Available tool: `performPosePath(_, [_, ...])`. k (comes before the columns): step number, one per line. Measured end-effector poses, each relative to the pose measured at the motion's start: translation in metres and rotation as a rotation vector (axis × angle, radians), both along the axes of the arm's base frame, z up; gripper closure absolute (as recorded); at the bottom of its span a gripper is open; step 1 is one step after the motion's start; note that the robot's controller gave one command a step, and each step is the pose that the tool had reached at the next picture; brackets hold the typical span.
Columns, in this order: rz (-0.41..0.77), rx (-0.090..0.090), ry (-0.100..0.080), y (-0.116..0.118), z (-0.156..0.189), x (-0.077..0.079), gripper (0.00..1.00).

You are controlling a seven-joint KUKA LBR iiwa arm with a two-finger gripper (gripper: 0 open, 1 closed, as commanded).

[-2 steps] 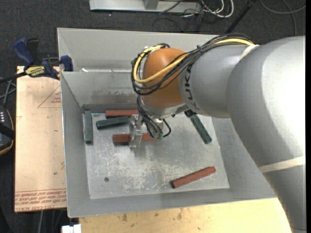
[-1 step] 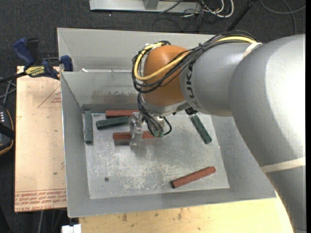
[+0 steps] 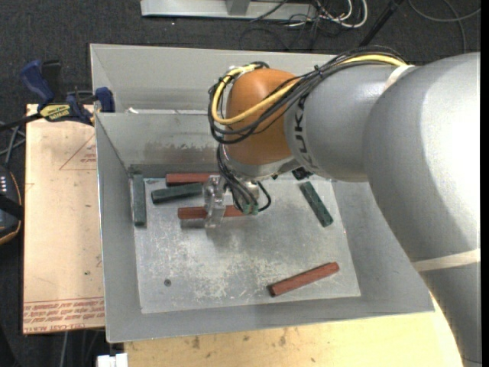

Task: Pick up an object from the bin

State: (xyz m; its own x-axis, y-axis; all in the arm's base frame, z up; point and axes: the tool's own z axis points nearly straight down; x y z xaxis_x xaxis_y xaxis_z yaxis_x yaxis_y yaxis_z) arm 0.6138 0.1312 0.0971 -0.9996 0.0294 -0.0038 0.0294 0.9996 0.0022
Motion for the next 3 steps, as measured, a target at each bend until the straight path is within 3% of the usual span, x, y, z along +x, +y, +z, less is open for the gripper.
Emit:
performPosePath(2, [0.0,-0.002,0.009,0.0,0.017,-0.002,1.0])
performPosePath(3, [0.0,-0.002,0.01,0.0,0.048,-0.002,1.0])
